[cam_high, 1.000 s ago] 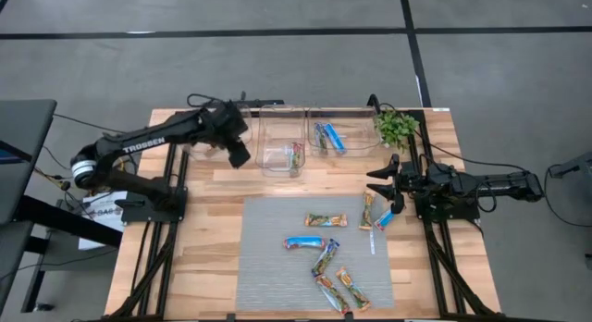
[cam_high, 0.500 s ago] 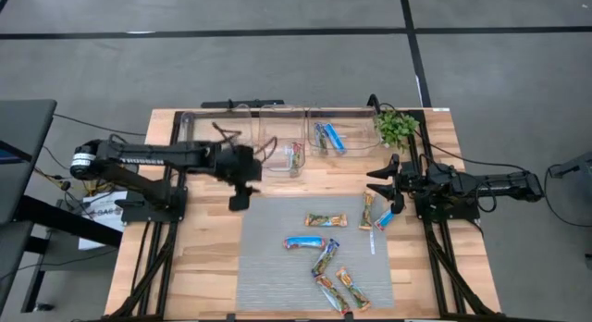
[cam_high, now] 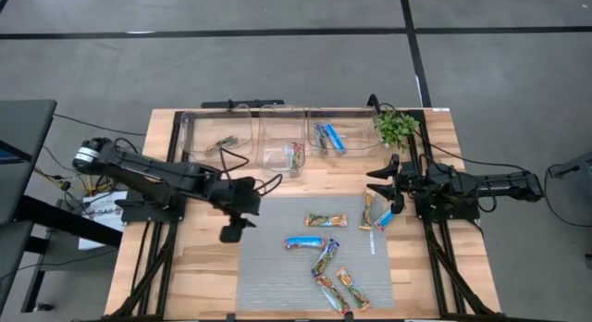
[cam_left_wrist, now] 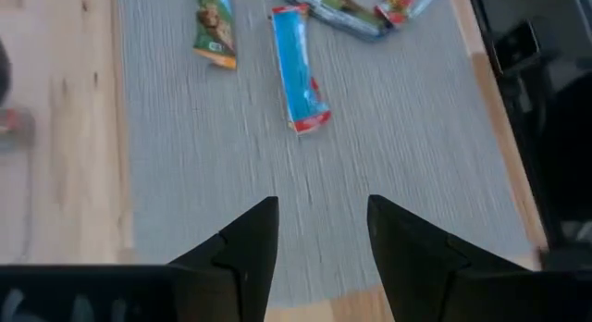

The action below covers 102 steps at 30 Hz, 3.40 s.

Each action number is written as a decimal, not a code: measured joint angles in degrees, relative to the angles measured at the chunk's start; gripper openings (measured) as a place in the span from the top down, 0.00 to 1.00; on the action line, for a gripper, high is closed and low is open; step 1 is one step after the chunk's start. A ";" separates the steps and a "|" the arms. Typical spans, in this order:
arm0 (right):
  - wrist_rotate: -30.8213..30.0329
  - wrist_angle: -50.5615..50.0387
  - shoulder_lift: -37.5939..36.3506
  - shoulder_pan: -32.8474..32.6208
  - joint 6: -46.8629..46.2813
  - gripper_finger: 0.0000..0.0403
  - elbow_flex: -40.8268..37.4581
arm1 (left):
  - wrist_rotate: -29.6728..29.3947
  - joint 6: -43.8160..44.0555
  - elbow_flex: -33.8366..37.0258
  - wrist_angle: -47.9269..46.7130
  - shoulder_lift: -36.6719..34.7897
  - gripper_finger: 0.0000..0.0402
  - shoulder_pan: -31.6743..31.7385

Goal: Pick and place Granola Bars by type
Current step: Put the red granola bar into the middle transparent bin

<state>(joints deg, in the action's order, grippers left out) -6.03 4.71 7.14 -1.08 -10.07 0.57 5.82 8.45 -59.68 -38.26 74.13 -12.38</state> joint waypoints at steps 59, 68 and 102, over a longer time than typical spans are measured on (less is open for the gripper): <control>-0.01 0.09 0.32 0.00 0.00 0.55 0.01 | -5.51 4.43 -39.47 -9.82 53.59 0.66 -4.22; 0.01 0.00 0.34 -0.02 0.00 0.55 0.00 | -5.70 4.43 -39.50 -9.83 53.45 0.92 -4.35; 0.00 0.00 0.34 0.00 -0.02 0.55 0.01 | -9.23 7.16 -40.37 -12.05 34.93 0.87 23.66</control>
<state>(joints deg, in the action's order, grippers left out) -6.03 4.71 7.49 -1.08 -10.08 0.58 -3.41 15.61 -100.05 -50.32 109.06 11.28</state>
